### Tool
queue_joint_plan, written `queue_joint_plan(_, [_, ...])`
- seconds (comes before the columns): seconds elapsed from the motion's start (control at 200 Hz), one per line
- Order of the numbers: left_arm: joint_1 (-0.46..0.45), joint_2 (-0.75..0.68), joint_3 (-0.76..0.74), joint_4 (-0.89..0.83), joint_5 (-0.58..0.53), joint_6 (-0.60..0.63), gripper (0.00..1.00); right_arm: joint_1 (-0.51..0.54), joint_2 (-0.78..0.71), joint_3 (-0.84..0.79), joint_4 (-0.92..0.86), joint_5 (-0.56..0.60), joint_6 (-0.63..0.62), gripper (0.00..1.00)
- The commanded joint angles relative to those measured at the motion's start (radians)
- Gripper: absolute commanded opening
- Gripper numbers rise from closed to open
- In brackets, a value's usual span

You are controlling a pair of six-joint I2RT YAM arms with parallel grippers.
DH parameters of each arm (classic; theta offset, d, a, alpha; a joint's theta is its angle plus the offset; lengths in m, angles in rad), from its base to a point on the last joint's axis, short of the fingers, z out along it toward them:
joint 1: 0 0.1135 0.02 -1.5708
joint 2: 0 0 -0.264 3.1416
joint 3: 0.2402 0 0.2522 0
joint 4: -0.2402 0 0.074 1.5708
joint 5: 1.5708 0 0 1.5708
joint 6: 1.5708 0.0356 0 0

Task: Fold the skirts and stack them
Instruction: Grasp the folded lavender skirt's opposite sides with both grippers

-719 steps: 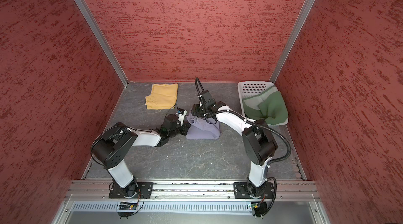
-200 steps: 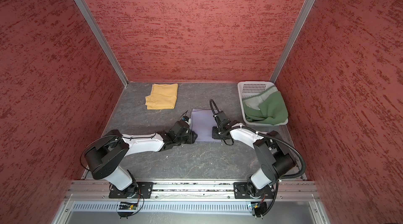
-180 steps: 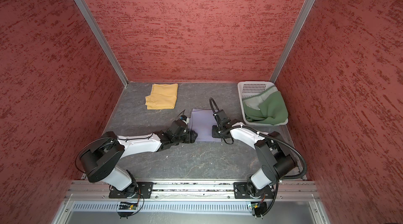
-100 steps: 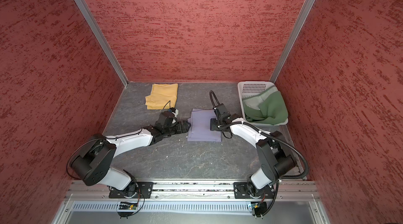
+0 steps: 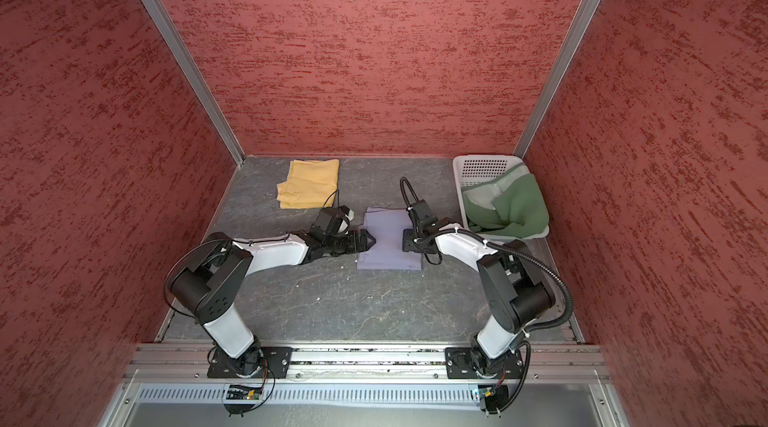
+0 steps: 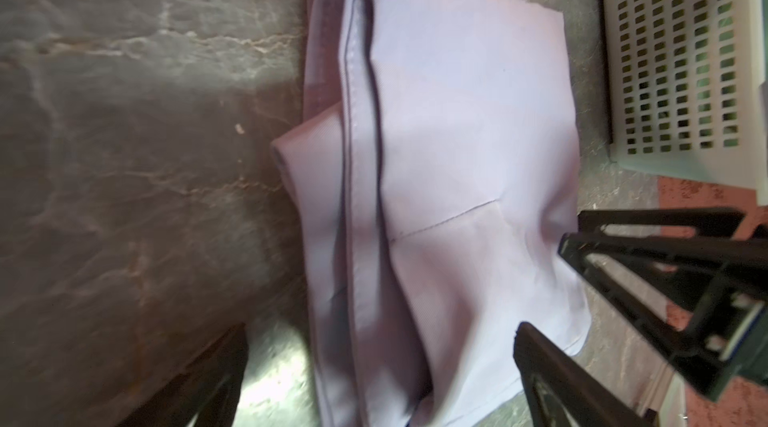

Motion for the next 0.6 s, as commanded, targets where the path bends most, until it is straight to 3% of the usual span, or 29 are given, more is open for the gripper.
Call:
queue_joint_plan(0.0, [-0.002,0.054,0.015,-0.016,0.039,-0.040,1.00,-0.004,0.011,-0.026,0.034,-0.011,0.002,0.64])
queue_joint_plan(0.2, [-0.019,0.099,0.024,0.014,0.057,-0.088,0.96,-0.004,0.018,-0.059,0.081,-0.063,0.019,0.63])
queue_joint_plan(0.591, [-0.052,0.175,0.042,0.144,0.082,-0.163,0.76,-0.004,0.052,-0.095,0.150,-0.134,0.051,0.58])
